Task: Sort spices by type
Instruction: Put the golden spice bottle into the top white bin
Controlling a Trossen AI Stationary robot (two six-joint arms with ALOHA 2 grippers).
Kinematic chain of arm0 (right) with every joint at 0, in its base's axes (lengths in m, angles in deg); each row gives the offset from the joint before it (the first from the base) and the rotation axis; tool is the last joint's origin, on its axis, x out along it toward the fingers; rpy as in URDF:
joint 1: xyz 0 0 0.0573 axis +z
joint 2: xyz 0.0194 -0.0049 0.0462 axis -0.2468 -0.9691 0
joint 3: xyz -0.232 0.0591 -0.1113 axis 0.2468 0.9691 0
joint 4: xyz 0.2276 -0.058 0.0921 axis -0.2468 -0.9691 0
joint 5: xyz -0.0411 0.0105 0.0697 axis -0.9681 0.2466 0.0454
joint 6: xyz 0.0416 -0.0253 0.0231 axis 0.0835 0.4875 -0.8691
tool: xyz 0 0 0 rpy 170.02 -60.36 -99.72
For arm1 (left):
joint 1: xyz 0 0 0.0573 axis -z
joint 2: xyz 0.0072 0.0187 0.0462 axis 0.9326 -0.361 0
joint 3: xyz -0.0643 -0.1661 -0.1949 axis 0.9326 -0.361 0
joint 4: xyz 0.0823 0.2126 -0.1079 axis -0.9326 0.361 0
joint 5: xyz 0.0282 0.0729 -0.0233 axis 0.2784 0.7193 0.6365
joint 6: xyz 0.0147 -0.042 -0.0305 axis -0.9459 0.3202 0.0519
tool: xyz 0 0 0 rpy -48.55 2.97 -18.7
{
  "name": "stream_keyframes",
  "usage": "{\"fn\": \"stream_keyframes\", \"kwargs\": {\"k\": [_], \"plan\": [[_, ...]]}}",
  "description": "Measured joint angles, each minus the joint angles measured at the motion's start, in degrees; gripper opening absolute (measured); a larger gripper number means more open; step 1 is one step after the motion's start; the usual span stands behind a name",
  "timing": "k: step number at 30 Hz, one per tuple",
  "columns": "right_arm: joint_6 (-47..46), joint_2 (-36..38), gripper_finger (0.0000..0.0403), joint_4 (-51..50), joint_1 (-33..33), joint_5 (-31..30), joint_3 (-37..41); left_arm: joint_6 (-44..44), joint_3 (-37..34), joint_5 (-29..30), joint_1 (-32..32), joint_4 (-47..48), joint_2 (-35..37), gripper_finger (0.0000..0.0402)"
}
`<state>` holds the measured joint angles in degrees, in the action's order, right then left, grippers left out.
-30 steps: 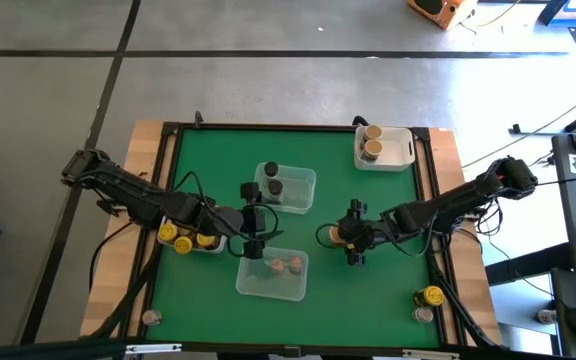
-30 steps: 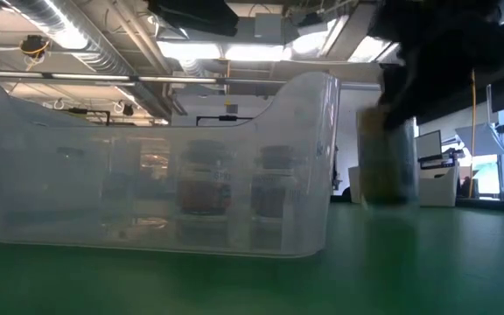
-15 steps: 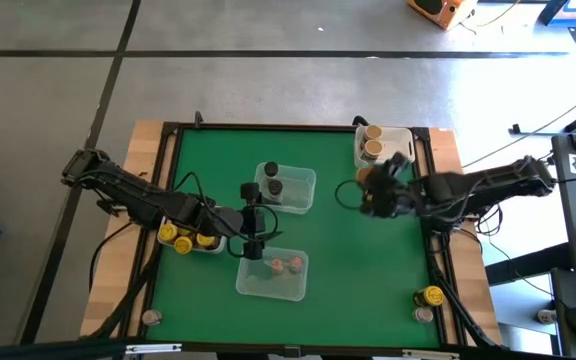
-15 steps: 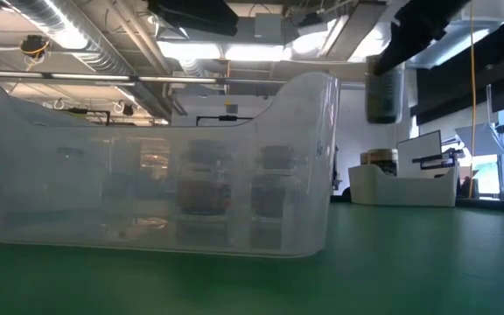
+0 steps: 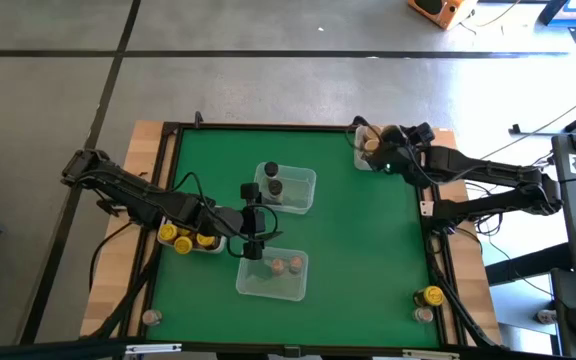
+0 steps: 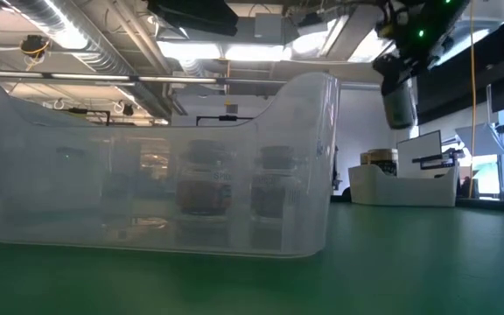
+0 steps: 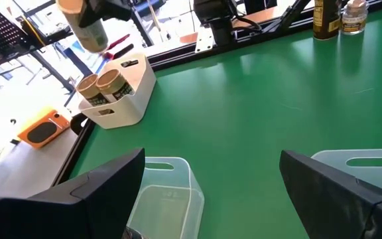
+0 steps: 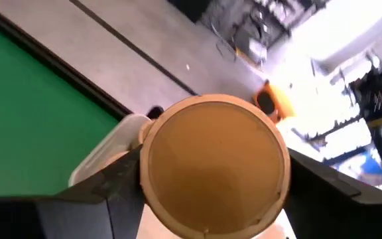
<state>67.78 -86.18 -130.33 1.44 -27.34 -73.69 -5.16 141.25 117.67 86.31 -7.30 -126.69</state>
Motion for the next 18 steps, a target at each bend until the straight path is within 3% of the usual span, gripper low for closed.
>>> {"fn": "stream_keyframes", "kwargs": {"k": [9,18], "plan": [[-0.21,0.0,0.0279,6.71,-13.49,9.33,5.01,0.18,0.0,0.0,0.0,0.01,0.0,0.0348],[1.09,-0.02,0.028,16.66,-22.49,20.46,12.41,-0.3,0.0,0.0,0.0,0.02,0.0,0.0348]]}}
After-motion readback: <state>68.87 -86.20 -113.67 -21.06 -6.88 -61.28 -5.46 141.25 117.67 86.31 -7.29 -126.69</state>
